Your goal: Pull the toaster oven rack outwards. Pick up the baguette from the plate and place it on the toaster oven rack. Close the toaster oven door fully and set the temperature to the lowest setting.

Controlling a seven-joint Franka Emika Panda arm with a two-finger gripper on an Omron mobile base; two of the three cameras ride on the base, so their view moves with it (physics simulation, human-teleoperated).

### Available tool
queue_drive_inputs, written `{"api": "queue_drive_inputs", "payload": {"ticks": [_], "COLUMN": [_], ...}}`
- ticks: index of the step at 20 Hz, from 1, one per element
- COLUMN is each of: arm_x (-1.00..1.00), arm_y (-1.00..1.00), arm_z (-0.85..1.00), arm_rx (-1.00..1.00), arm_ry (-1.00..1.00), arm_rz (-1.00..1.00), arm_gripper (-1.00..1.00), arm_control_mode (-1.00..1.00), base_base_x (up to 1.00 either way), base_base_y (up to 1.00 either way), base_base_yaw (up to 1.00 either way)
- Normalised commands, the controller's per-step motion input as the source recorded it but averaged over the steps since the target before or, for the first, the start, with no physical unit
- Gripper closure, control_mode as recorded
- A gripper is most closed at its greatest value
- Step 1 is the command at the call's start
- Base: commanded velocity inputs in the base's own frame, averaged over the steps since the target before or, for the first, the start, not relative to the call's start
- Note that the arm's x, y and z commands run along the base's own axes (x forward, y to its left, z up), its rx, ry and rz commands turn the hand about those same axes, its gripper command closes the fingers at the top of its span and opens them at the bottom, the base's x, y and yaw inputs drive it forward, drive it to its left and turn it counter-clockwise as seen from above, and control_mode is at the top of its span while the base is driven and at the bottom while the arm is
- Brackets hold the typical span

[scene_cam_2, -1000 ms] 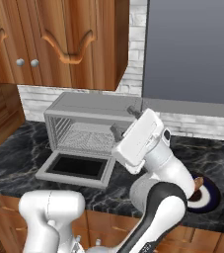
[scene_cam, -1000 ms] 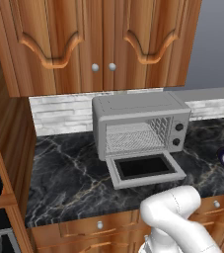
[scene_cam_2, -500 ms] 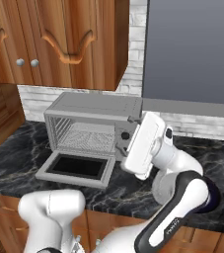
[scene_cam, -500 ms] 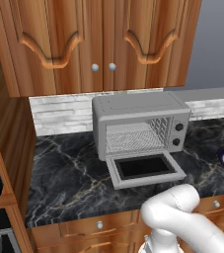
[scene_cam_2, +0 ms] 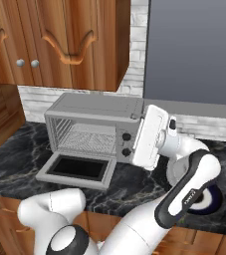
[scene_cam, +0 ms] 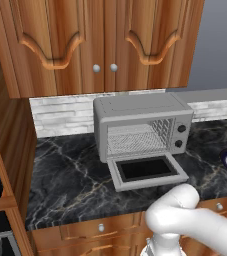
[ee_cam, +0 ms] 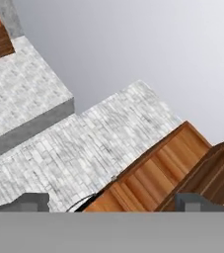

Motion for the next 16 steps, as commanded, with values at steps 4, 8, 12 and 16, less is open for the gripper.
{"api": "queue_drive_inputs", "payload": {"ticks": [4, 8, 12, 16], "arm_x": [0.02, 0.0, 0.0, 0.09], "arm_y": [-0.04, -0.08, -0.02, 0.0], "arm_z": [-0.12, -0.24, -0.4, -0.4], "arm_rx": [-0.33, -0.34, -0.38, -0.43], "arm_ry": [-0.1, -0.08, -0.1, -0.02], "arm_rz": [-0.25, -0.31, -0.29, -0.27], "arm_gripper": [-1.0, -1.0, -1.0, -1.0], "arm_control_mode": [-1.0, -1.0, -1.0, -1.0], "base_base_x": [0.0, 0.0, 0.0, 0.0], "base_base_y": [0.0, 0.0, 0.0, 0.0], "base_base_yaw": [0.0, 0.0, 0.0, 0.0]}}
